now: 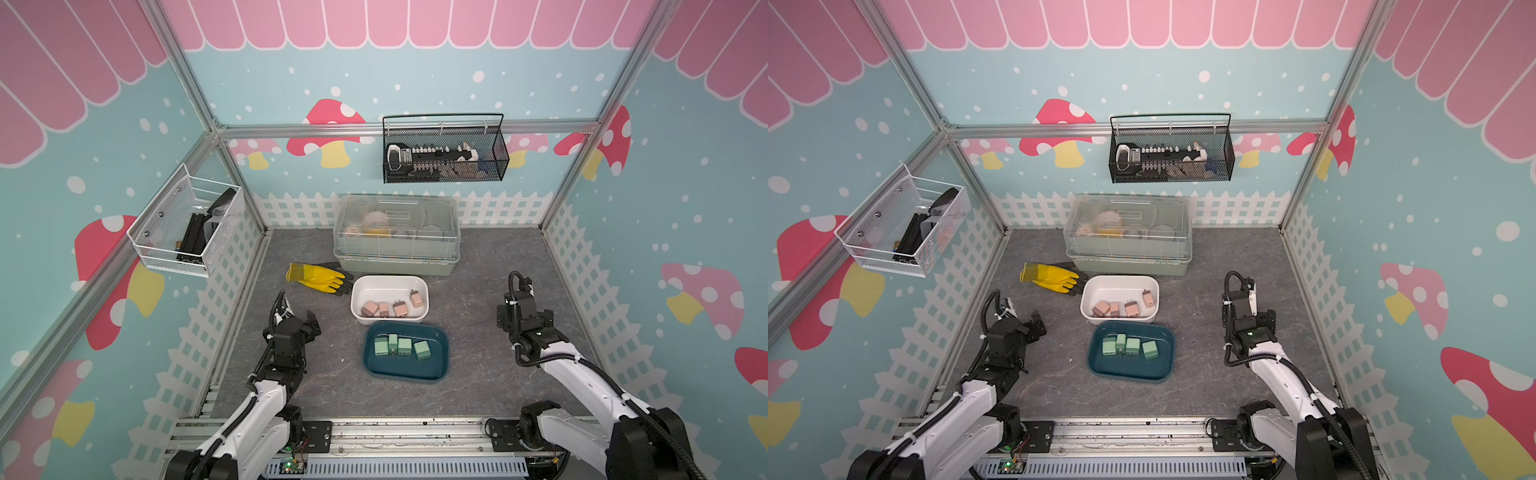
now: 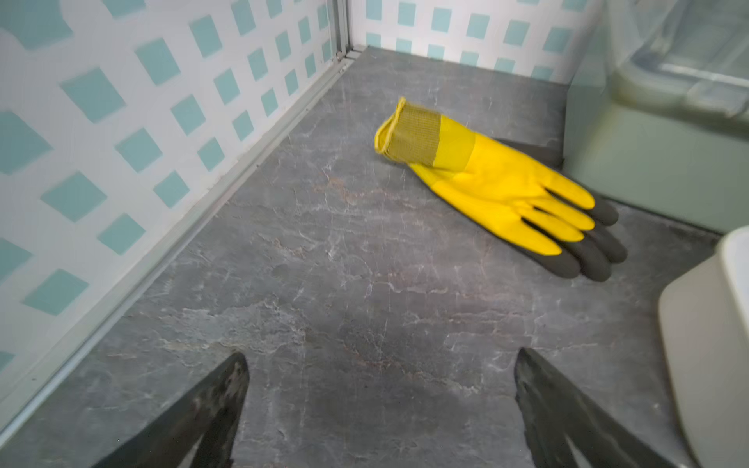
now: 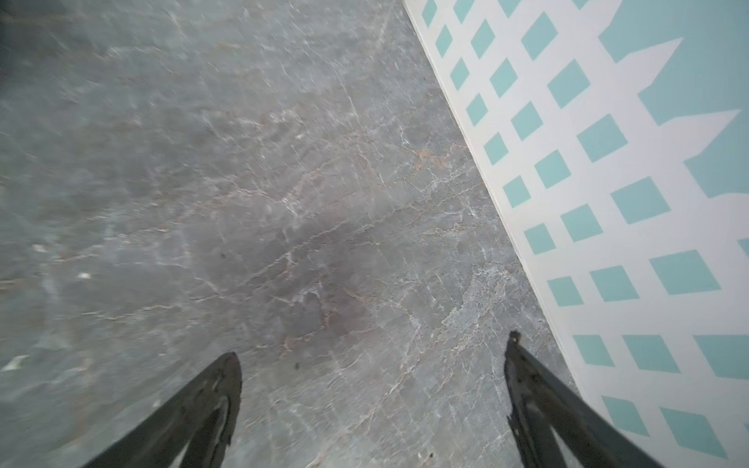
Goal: Place the plugs by color into the storage box
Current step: Reset both arms
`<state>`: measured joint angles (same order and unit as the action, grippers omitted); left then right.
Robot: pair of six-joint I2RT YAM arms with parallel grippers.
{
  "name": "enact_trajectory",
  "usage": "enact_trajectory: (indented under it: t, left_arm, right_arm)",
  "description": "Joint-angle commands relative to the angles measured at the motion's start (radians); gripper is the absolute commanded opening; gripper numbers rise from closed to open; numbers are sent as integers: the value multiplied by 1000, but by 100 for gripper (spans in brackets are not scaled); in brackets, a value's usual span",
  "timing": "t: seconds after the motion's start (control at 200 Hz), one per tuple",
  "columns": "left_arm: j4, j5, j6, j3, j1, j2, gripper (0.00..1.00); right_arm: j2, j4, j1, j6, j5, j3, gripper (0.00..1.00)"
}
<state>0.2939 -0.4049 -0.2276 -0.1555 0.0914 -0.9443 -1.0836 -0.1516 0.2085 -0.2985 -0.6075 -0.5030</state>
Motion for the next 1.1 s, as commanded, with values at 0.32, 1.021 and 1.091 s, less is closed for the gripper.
enact_trajectory:
  t: [0.32, 1.021, 1.091]
  left_arm:
    - [570, 287, 193, -211, -60, -555, 99]
    - [532, 290, 191, -269, -66, -601, 99]
    - [521, 316, 183, -275, -82, -604, 99]
  right_arm:
    - [-386, 796, -119, 204, 96, 10, 95]
    - [-437, 1110, -147, 226, 214, 167, 99]
    - [-439, 1117, -147, 228, 214, 167, 99]
